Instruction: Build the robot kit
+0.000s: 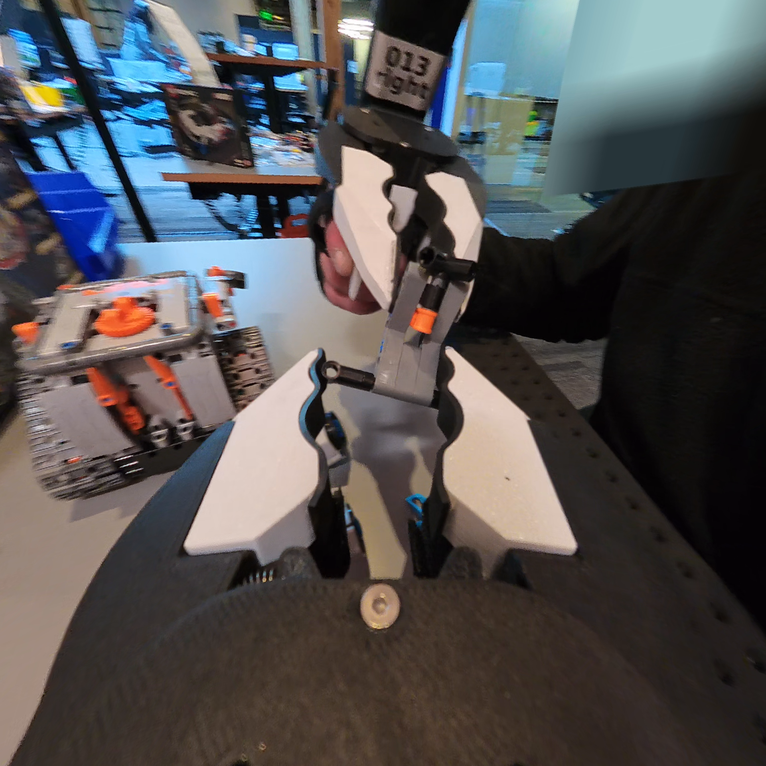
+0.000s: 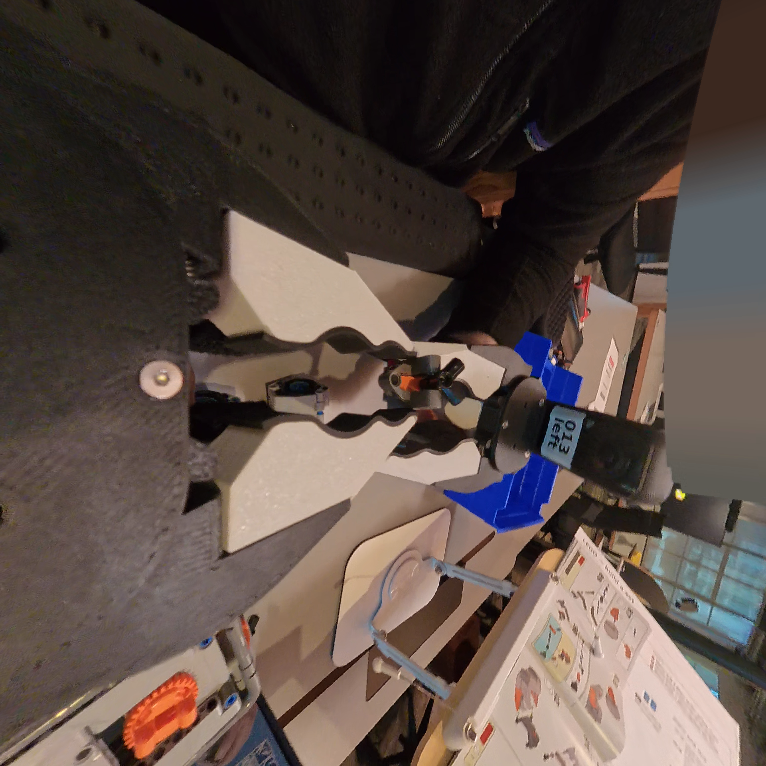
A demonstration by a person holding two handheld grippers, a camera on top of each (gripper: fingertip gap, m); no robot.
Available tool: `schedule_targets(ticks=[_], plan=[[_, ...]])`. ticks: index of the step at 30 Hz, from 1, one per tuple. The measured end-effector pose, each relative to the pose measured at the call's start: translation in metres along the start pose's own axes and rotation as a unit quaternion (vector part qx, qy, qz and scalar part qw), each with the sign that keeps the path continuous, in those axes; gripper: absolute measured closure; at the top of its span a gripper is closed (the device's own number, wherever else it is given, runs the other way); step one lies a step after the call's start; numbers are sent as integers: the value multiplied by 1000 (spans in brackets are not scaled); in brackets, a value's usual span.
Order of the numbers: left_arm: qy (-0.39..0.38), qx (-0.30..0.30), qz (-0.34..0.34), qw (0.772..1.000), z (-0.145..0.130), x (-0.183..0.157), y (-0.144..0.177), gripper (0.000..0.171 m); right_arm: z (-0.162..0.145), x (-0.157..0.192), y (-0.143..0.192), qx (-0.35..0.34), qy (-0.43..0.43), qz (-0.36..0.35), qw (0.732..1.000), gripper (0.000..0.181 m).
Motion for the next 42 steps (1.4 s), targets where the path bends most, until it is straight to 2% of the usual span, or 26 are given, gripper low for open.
schedule_targets(ticks=[7, 14, 20, 25, 29, 32, 35, 42], plan=[[-17, -1, 74, 997, 4, 12, 10, 120, -1, -12, -3, -8, -26, -60, 998, 161], [-35, 10, 115, 993, 3, 18, 15, 120, -1, -16, -6, -15, -33, -95, 995, 157], [-60, 36, 168, 983, 1, 28, 21, 120, -2, -25, -2, -32, -67, -116, 990, 149], [-98, 75, 223, 967, 2, 35, 27, 120, -2, -29, -2, -31, -74, -134, 988, 142], [-141, 112, 237, 955, 6, 36, 30, 120, -2, -29, -9, -19, -75, -145, 986, 138], [-191, 137, 262, 936, 13, 38, 37, 120, -1, -33, -9, -33, -102, -144, 984, 136], [-258, 178, 294, 903, 17, 40, 44, 120, -2, -39, -5, -66, -165, -119, 977, 134], [-442, 267, 344, 784, 16, 35, 44, 120, -15, -52, 1, -121, -302, -46, 945, 131]])
Point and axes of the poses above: each gripper's, where its closed fingertips meet, y back along the fingers, z out of its top, x = y × z across the jaws, the point moved 7 cm from there along y, back along the fingers, and after that the axes turned 3 degrees about -z, right-handed, at the moved point
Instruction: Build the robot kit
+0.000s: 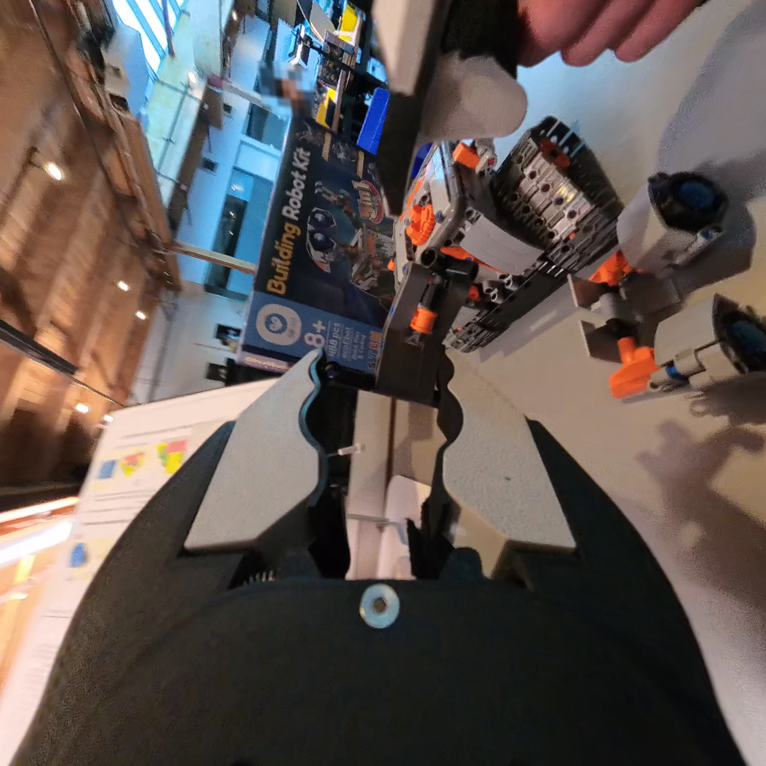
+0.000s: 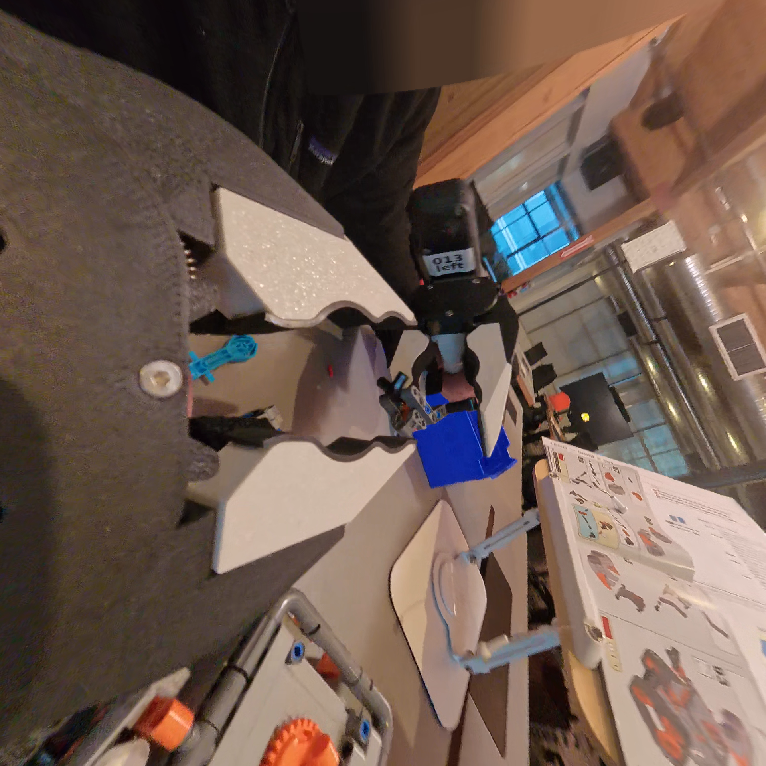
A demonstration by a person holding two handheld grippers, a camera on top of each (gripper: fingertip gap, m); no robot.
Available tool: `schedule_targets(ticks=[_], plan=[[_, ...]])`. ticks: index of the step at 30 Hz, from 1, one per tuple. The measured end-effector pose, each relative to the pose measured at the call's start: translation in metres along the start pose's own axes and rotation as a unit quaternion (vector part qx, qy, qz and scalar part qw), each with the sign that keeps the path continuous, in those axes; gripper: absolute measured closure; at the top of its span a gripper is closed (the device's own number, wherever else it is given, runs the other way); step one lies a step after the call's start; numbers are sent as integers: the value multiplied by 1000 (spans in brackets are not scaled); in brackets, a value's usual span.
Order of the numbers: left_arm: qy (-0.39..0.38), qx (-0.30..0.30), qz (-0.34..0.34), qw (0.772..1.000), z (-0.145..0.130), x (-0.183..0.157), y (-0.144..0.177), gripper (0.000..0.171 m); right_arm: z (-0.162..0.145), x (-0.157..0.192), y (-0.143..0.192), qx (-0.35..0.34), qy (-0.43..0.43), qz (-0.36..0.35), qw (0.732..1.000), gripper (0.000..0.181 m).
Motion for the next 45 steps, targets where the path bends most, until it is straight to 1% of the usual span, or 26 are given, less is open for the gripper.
schedule_targets(ticks=[3, 7, 11, 16, 20, 21, 22, 24, 28, 31, 33, 34, 36, 38, 40, 42, 44, 45], plan=[[-69, -8, 27, 997, 10, -6, 4, 121, -3, -1, -3, 5, -13, 7, 1000, 135], [-156, -30, 50, 986, 31, -15, 9, 121, -11, 0, -8, 34, -38, 34, 998, 134], [-198, -52, 50, 978, 50, -22, 13, 120, -28, 8, -15, 108, -57, 85, 989, 134], [-227, -64, 42, 971, 60, -32, 18, 120, -34, 15, -13, 147, -31, 99, 984, 134], [-217, -65, 44, 973, 59, -31, 15, 121, -32, 16, -12, 146, 3, 76, 986, 134], [-208, -67, 41, 975, 58, -30, 14, 124, -31, 16, -11, 145, 15, 67, 987, 142], [-194, -76, 34, 977, 58, -29, 15, 129, -30, 16, -11, 140, 20, 66, 988, 143], [-171, -77, 42, 981, 59, -24, 14, 129, -26, 17, -10, 125, 19, 64, 990, 144], [-134, -82, 36, 987, 59, -18, 12, 130, -22, 17, -7, 114, 27, 57, 991, 144], [-112, -85, 45, 989, 60, -11, 11, 120, -19, 16, -6, 103, 11, 59, 993, 144], [-110, -84, 47, 989, 61, -9, 9, 119, -18, 13, -4, 92, -1, 59, 994, 144], [-107, -78, 53, 990, 61, -7, 7, 118, -17, 12, -3, 86, -2, 52, 995, 144], [-103, -67, 55, 991, 61, -6, 2, 123, -12, 10, -1, 70, 9, 28, 997, 143], [-85, -31, 56, 994, 57, -2, -6, 136, -11, 6, 0, 63, 32, -4, 997, 157], [-74, -10, 53, 996, 52, -2, -10, 135, -12, 3, -1, 66, 48, -30, 996, 157], [-75, -7, 43, 996, 50, -4, -12, 137, -16, 6, -5, 75, 55, -19, 995, 157], [-67, 0, 41, 997, 49, -4, -13, 141, -16, 7, -8, 74, 64, -20, 995, 157], [-62, -2, 39, 997, 49, -3, -13, 140, -17, 7, -8, 76, 65, -19, 995, 157]])
Point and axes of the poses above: each gripper's, where its closed fingertips meet, y back along the fingers, z out of its top, x = y × z across the jaws, the point moved 7 cm from there along y, back along the fingers, and after that the axes turned 3 degrees about -z, right-handed, at the moved point
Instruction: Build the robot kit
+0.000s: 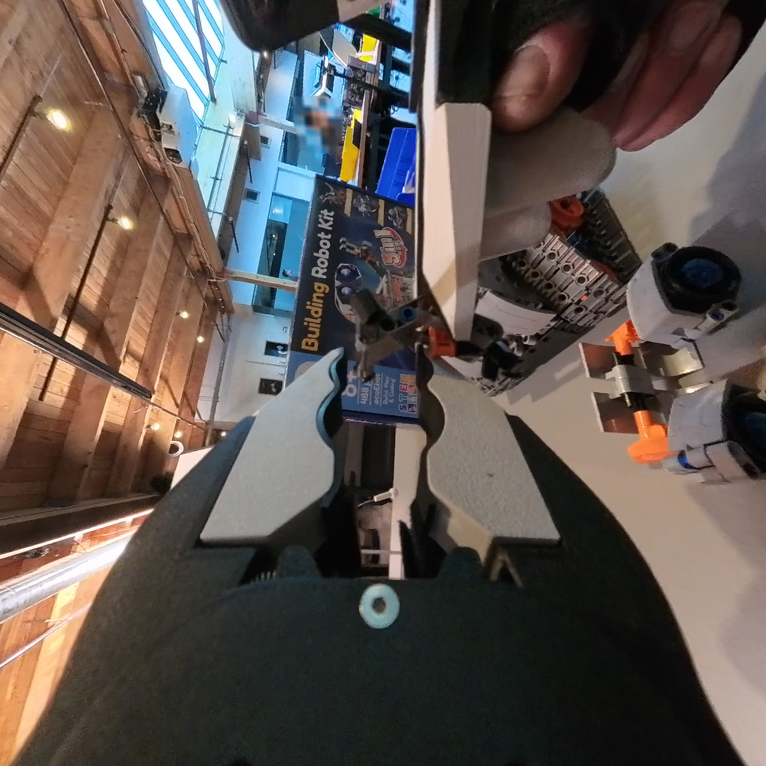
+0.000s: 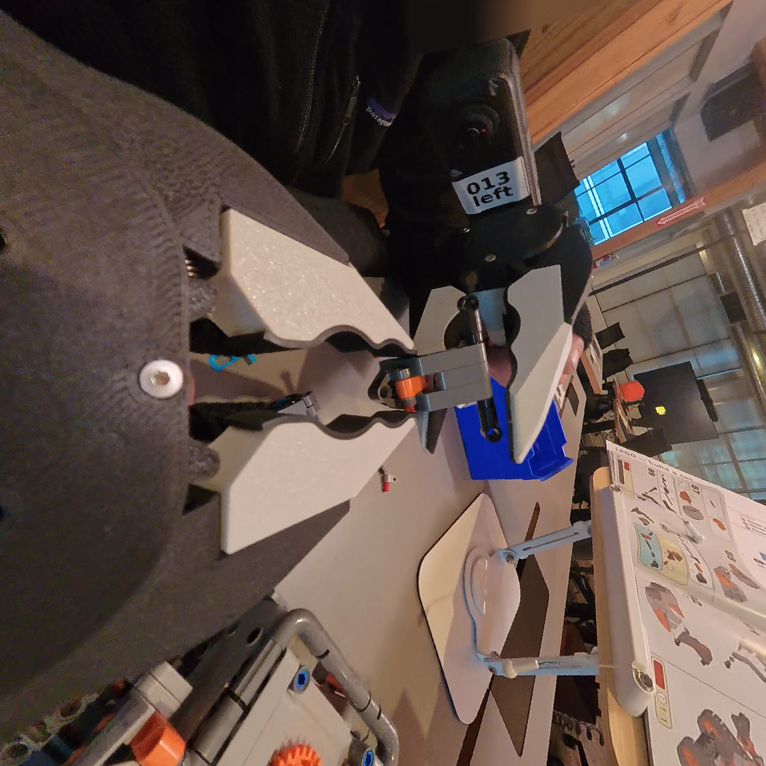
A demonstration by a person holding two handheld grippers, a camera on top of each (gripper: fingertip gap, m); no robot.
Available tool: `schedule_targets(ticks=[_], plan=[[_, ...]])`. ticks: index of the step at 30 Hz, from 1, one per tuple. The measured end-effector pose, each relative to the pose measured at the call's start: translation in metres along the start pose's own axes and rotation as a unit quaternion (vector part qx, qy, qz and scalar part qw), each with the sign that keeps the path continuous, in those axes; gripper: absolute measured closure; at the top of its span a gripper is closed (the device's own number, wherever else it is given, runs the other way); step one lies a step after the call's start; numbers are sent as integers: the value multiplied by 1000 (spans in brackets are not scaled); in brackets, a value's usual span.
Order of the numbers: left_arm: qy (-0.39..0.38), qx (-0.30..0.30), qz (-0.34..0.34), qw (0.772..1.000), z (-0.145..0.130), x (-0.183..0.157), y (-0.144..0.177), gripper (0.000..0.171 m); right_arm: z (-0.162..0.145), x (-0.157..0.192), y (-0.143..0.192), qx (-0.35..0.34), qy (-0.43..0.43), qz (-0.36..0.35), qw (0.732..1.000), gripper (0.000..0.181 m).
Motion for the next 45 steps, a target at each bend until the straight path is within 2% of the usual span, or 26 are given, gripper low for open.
schedule_targets(ticks=[15, 34, 36, 39, 45], plan=[[56, -6, -15, 998, -10, 5, -4, 133, 12, -9, 26, -43, 37, -48, 997, 157], [90, 32, -69, 993, -31, -8, -20, 129, 20, -12, 46, -56, 79, -87, 991, 157], [104, 56, -64, 991, -41, -1, -19, 128, 21, -13, 53, -62, 81, -93, 990, 157], [137, 102, -48, 984, -70, 22, -14, 124, 18, -15, 60, -63, 83, -104, 989, 157], [177, 188, 24, 966, -143, 101, 5, 123, 16, -10, 61, -51, 101, -110, 988, 157]])
Point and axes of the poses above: each gripper's, where its closed fingertips meet, y back along the fingers, z out of its top, x = y × z across the jaws, the point moved 7 cm from there along y, back along the fingers, and after that the axes turned 3 degrees about -z, right-handed, at the moved point
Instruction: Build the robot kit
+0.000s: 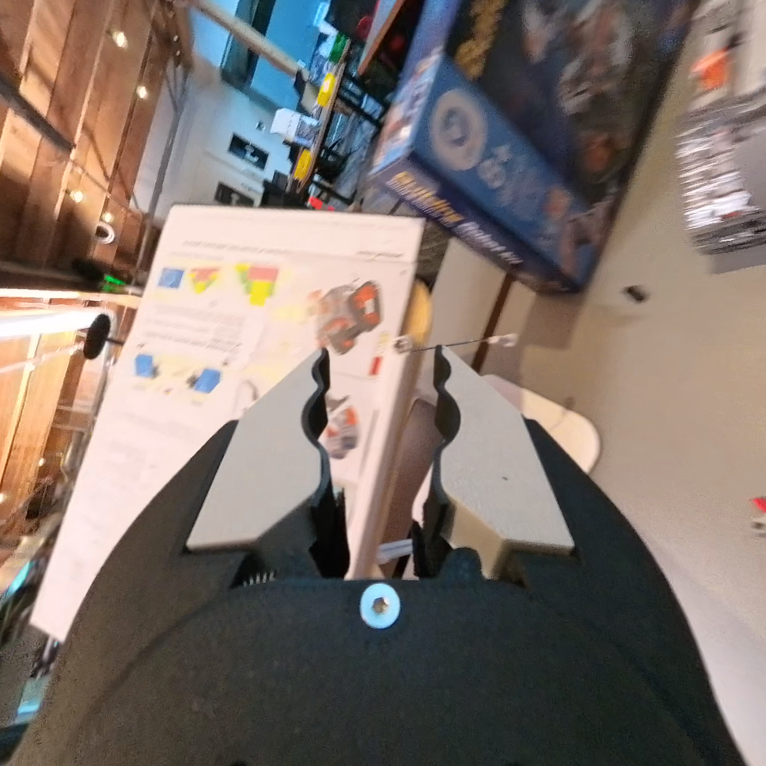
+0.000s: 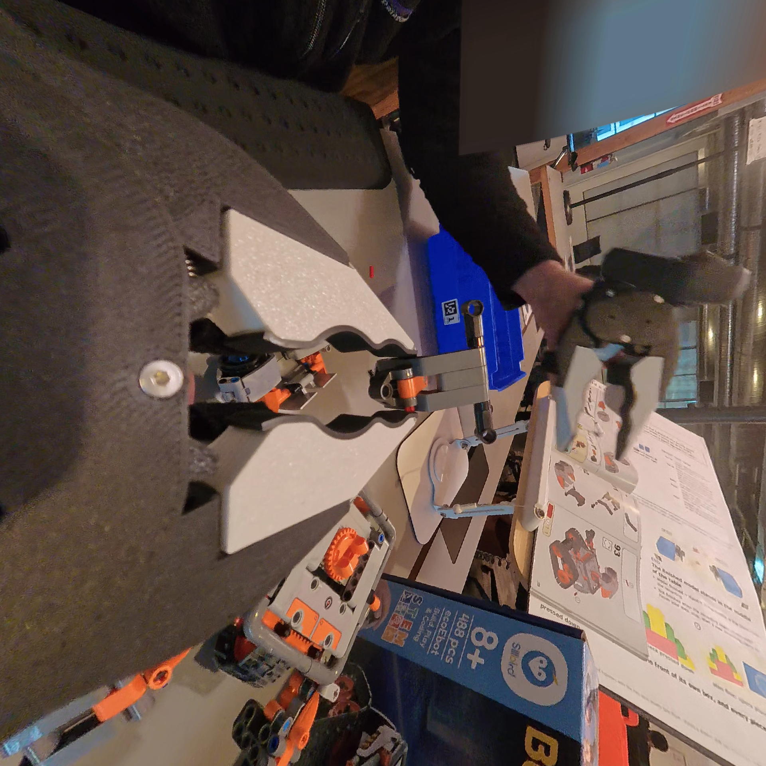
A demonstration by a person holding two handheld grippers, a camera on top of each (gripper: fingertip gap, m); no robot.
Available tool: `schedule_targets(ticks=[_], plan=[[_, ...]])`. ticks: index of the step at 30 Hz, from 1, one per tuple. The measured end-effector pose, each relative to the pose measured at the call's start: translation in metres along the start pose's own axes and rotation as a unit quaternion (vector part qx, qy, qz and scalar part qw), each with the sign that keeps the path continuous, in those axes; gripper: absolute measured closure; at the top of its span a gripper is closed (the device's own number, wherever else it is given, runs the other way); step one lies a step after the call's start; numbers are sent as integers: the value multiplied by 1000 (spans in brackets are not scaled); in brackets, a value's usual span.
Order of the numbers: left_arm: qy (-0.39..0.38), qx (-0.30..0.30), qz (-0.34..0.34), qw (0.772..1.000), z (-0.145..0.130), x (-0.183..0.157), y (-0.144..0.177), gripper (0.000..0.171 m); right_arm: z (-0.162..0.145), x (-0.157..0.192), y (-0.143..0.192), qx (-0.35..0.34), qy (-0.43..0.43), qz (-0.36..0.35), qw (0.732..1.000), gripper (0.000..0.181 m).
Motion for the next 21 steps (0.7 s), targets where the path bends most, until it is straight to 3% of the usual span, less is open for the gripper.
schedule_targets(ticks=[3, 8, 12, 15, 21], plan=[[47, 35, 17, 998, -15, 55, -5, 120, 0, 1, 1, -2, 2, 0, 1000, 157], [128, 70, -46, 988, -25, 111, -23, 120, -2, 0, 1, 0, -7, 2, 1000, 157], [123, 95, -109, 982, -30, 118, -48, 117, -2, 2, 2, 1, -6, 4, 1000, 157], [90, 133, -105, 981, -42, 117, -68, 115, -2, 3, 3, 0, -4, 4, 1000, 157], [89, 142, -97, 981, -60, 116, -88, 114, -4, 2, 3, 4, -3, 0, 1000, 157]])
Point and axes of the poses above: each gripper's, where its closed fingertips meet, y back along the fingers, z out of its top, x = y × z across the jaws, the point moved 7 cm from there along y, back along the fingers, and after that the axes turned 3 degrees about -z, right-handed, at the moved point
